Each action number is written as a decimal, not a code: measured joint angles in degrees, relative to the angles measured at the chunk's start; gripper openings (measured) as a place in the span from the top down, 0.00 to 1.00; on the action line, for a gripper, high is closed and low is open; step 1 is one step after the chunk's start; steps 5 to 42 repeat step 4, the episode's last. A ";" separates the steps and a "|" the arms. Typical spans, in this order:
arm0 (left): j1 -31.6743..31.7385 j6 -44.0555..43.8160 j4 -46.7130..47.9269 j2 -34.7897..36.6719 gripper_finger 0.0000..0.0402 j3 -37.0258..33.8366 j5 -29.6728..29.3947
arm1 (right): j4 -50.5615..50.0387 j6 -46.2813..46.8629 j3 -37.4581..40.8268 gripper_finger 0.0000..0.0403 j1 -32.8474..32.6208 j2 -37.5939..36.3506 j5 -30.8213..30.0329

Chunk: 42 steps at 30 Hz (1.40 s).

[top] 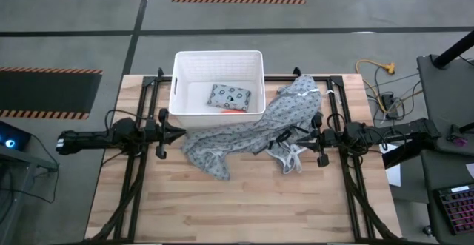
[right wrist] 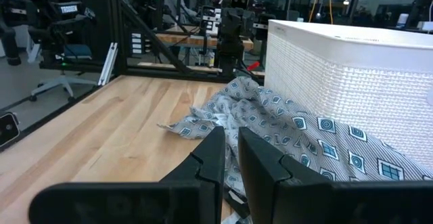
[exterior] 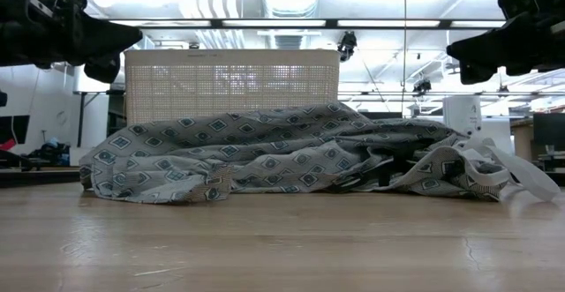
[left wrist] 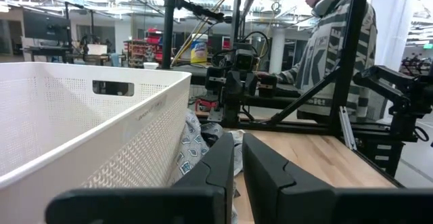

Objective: Pick & place medical supplies in basket/bin
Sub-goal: Return to Home Position

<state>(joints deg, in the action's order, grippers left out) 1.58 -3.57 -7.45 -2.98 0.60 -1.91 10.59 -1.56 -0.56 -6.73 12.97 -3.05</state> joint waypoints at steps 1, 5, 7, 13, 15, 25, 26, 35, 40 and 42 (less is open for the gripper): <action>0.00 0.00 -0.01 0.00 0.96 0.00 0.00 | 0.00 -0.03 0.00 0.92 0.00 0.00 0.00; 0.00 0.00 0.00 0.00 0.96 0.00 0.00 | 0.00 -0.02 0.00 0.92 -0.01 0.00 0.00; 0.00 0.00 0.00 0.00 0.96 0.00 0.00 | 0.00 -0.02 0.00 0.92 -0.01 0.00 0.00; 0.00 0.00 0.00 0.00 0.96 0.00 0.00 | 0.00 -0.02 0.00 0.92 -0.01 0.00 0.00; 0.00 0.00 0.00 0.00 0.96 0.00 0.00 | 0.00 -0.02 0.00 0.92 -0.01 0.00 0.00; 0.00 0.00 0.00 0.00 0.96 0.00 0.00 | 0.00 -0.02 0.00 0.92 -0.01 0.00 0.00; 0.00 0.00 0.00 0.00 0.96 0.00 0.00 | 0.00 -0.02 0.00 0.92 -0.01 0.00 0.00; 0.00 0.00 0.00 0.00 0.96 0.00 0.00 | 0.00 -0.02 0.00 0.92 -0.01 0.00 0.00; 0.00 0.00 0.00 0.00 0.96 0.00 0.00 | 0.00 -0.02 0.00 0.92 -0.01 0.00 0.00; 0.00 0.00 0.00 0.00 0.96 0.00 0.00 | 0.00 -0.02 0.00 0.92 -0.01 0.00 0.00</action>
